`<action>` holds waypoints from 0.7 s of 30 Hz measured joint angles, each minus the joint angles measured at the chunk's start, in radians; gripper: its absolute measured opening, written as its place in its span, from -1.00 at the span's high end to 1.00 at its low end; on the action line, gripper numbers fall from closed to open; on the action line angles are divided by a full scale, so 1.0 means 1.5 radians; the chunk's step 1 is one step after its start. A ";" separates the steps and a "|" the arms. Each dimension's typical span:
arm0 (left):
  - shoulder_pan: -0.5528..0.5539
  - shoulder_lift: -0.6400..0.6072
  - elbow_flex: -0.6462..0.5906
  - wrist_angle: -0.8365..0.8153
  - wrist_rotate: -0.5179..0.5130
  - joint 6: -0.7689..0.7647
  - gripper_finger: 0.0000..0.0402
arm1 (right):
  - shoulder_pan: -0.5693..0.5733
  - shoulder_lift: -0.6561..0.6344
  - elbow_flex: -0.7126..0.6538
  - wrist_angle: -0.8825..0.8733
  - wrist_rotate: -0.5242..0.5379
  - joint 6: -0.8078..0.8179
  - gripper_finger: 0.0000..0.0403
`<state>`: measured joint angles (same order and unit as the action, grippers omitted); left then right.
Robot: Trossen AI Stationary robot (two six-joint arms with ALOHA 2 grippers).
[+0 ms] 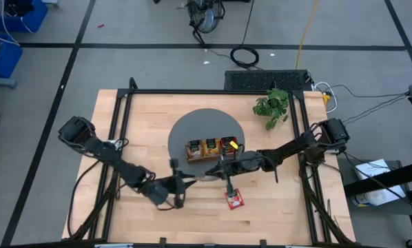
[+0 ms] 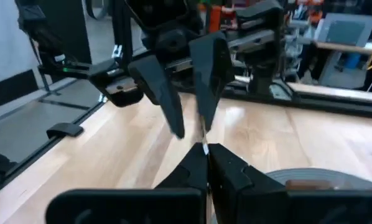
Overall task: Pick & Place Tea
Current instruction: Put the brown tea bag into the left section of the wooden organizer
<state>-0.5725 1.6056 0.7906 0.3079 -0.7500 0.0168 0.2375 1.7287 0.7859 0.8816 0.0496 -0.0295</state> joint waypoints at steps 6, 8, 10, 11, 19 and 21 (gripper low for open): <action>-0.072 -0.045 0.000 -0.107 -0.124 -0.123 0.17 | -0.043 0.000 -0.046 0.111 -0.018 -0.010 1.00; -0.093 -0.048 0.000 -0.123 -0.107 -0.180 0.07 | -0.060 0.000 -0.066 0.162 -0.018 -0.012 1.00; -0.109 -0.044 0.000 -0.130 -0.070 -0.211 0.03 | -0.078 0.000 -0.081 0.206 -0.031 -0.005 1.00; -0.118 -0.040 0.000 -0.135 -0.060 -0.225 0.04 | -0.086 0.004 -0.083 0.224 -0.046 0.004 1.00; -0.151 0.037 0.000 -0.096 -0.066 -0.258 0.69 | -0.133 0.098 -0.052 0.322 -0.106 0.079 1.00; -0.151 0.054 0.000 -0.094 -0.063 -0.258 0.90 | -0.143 0.125 -0.033 0.326 -0.106 0.090 1.00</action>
<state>-0.7990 1.6867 0.7902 0.1670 -0.8441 -0.3709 0.0237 1.9169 0.7367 1.3701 -0.1093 0.1050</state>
